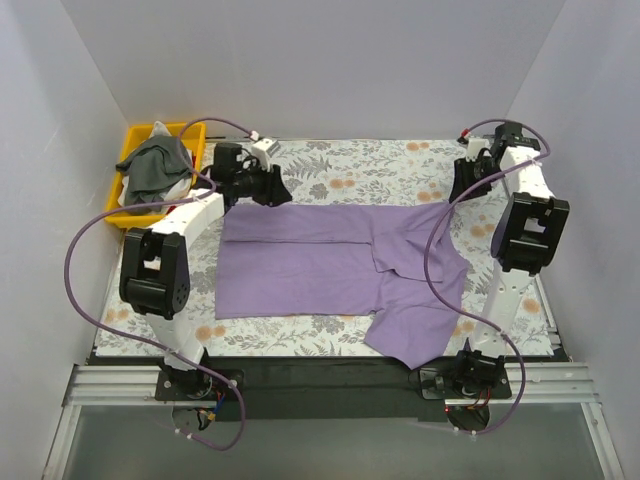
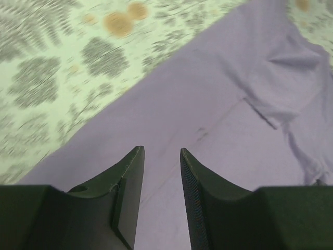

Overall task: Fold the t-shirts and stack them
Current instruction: Fold the tshirt

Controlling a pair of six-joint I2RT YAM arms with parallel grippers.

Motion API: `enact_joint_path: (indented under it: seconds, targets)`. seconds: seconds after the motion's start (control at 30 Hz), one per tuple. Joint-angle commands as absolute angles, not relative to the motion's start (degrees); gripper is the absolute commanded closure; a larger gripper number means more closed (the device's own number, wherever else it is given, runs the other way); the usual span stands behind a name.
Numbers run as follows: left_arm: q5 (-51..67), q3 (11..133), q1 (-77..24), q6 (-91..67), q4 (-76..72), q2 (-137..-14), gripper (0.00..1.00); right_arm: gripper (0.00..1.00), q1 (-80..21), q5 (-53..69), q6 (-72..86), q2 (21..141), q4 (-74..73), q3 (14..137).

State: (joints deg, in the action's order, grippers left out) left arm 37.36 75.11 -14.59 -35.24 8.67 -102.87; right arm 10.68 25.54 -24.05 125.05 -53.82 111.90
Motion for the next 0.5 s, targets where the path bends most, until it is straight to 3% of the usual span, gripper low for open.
enact_joint_path:
  seconds: [0.0,0.27,0.47]
  targets:
    - [33.6,77.3,-9.1,-35.9,17.7,-101.8,0.67,0.58,9.8,22.6,-20.1,127.4,-54.6,115.7]
    - [25.2,84.2,-3.5,-32.1,29.5,-109.7,0.67,0.62,7.8,18.5,-18.8,132.6,-53.4,117.3]
    - [20.0,86.2,-2.0,-32.8,32.7,-116.3,0.7,0.84,7.3,13.9,-18.3,136.1,-50.9,120.4]
